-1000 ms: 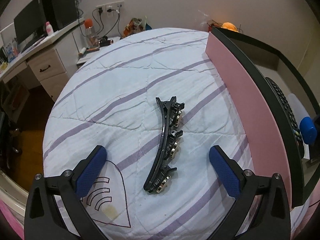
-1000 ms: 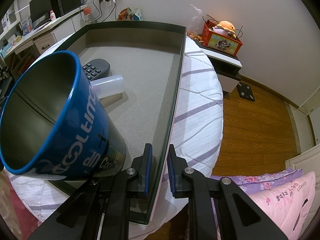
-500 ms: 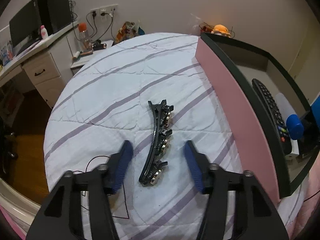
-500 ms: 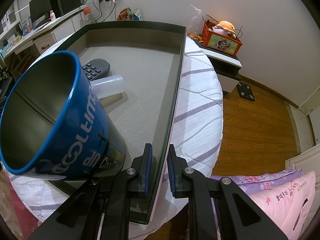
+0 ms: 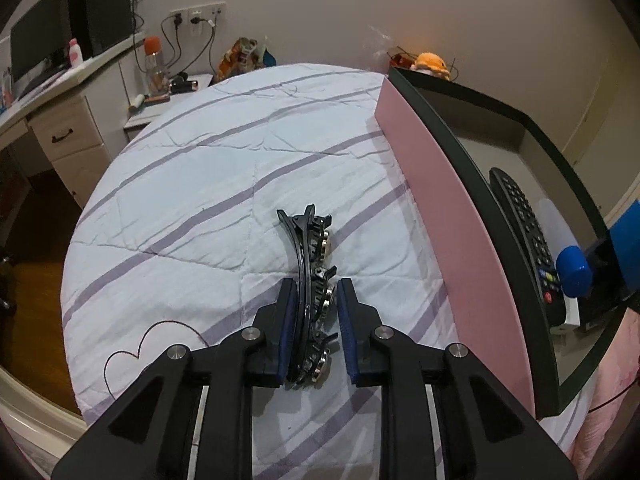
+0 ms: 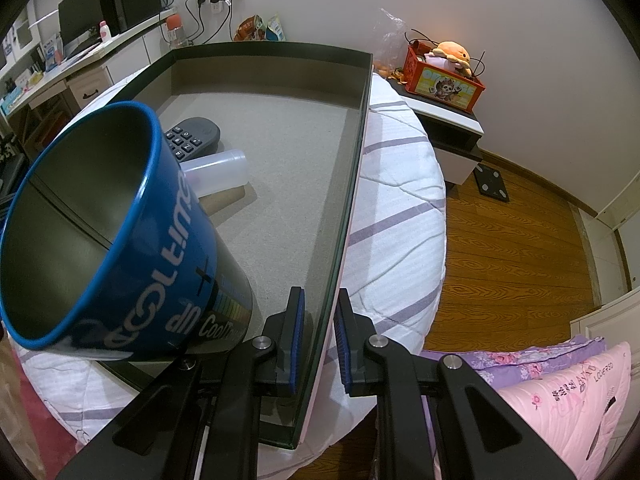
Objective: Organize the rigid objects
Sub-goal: 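Lift the black bracelet with the left tool and carry it over the box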
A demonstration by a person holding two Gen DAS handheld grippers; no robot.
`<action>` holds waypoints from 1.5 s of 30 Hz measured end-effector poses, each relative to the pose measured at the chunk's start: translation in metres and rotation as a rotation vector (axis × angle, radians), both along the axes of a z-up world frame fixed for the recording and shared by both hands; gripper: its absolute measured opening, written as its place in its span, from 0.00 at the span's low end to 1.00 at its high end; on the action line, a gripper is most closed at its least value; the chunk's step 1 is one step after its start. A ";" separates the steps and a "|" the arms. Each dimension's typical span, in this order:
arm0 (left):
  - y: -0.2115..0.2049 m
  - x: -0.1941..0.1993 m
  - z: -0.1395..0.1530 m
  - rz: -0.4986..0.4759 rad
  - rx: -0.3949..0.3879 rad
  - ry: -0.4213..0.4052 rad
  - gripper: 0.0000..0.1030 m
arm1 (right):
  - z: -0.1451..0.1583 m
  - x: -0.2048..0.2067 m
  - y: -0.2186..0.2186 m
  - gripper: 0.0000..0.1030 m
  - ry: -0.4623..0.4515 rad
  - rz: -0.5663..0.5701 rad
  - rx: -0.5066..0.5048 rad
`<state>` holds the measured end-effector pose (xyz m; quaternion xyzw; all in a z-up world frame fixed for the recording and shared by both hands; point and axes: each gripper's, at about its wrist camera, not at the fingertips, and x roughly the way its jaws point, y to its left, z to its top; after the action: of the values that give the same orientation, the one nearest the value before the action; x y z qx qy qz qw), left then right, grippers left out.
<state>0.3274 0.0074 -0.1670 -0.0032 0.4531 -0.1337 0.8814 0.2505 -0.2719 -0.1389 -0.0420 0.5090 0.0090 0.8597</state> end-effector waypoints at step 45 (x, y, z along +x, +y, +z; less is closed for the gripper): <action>-0.012 -0.014 0.001 -0.039 0.012 -0.012 0.17 | 0.000 -0.002 0.001 0.16 0.004 -0.005 -0.003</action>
<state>0.3132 -0.0042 -0.1658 0.0115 0.4484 -0.1482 0.8814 0.2484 -0.2714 -0.1385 -0.0419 0.5109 0.0062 0.8586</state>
